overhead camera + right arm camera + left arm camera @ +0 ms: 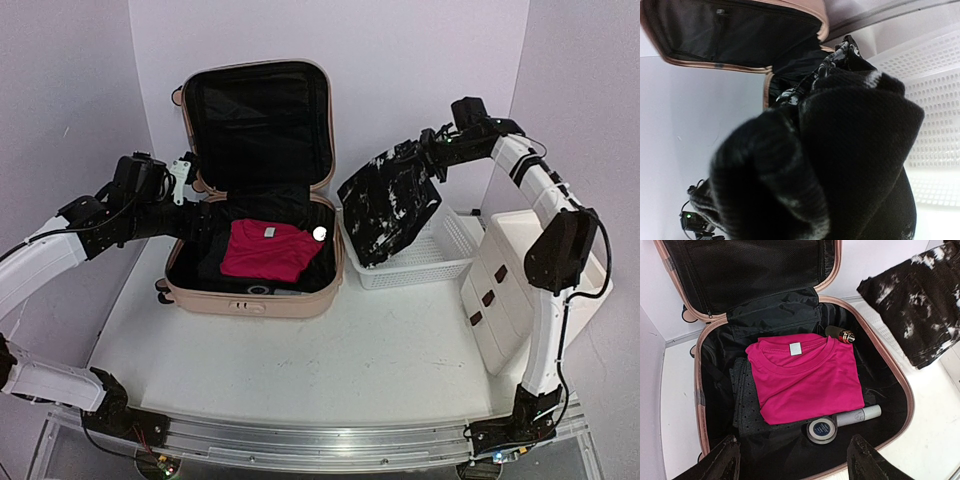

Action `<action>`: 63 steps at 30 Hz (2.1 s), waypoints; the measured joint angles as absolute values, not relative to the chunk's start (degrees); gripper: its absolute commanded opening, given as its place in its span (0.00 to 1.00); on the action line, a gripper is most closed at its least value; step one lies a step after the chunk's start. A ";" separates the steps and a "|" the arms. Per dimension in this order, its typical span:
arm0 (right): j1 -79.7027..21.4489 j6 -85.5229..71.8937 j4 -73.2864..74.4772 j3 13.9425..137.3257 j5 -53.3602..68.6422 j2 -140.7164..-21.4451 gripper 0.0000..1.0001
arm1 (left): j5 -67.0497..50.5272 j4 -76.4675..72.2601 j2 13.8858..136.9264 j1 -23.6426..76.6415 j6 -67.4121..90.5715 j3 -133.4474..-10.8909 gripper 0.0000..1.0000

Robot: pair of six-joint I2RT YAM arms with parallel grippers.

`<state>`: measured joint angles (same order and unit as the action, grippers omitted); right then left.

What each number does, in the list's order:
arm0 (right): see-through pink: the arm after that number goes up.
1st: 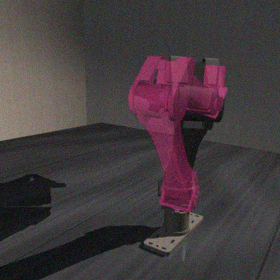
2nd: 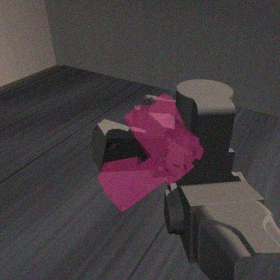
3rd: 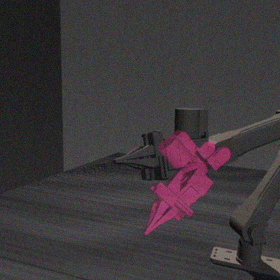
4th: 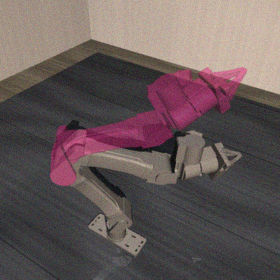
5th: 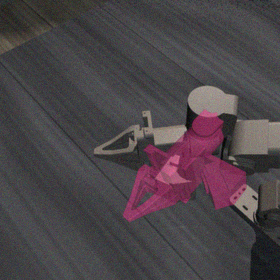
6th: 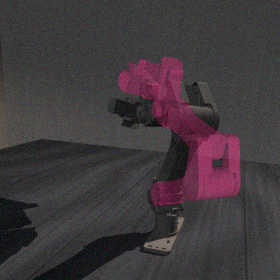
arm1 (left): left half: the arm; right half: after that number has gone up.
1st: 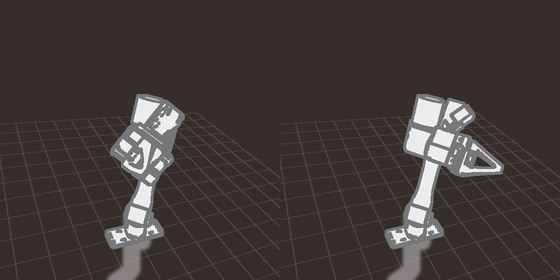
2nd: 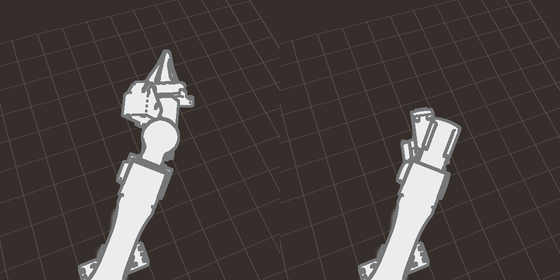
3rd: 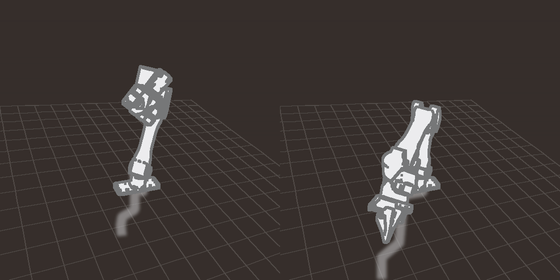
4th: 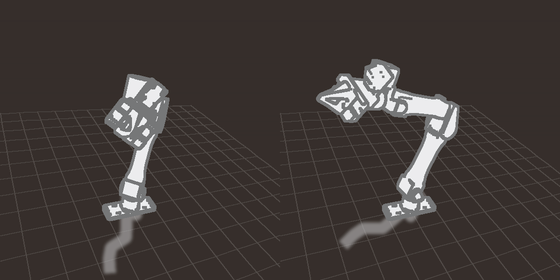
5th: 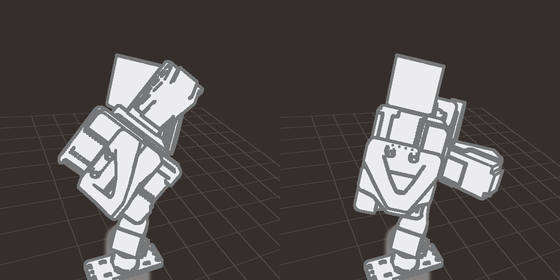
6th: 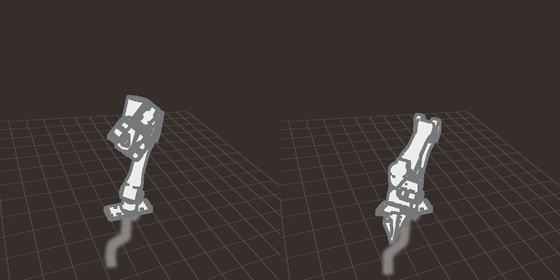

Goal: Open, take out, and arrange the luggage

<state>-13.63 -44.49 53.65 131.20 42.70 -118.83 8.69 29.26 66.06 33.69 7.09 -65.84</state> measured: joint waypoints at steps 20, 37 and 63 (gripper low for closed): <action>-13.15 -42.46 54.85 130.56 41.34 -124.53 0.00 | 8.29 29.23 66.08 33.69 7.46 -65.84 0.73; -10.83 -39.94 53.87 125.89 38.85 -127.72 0.00 | 7.53 28.88 65.98 33.69 7.46 -65.84 0.74; -19.79 -5.15 64.47 136.40 -33.21 -134.85 0.97 | 5.65 28.86 64.93 33.69 8.05 -65.84 0.74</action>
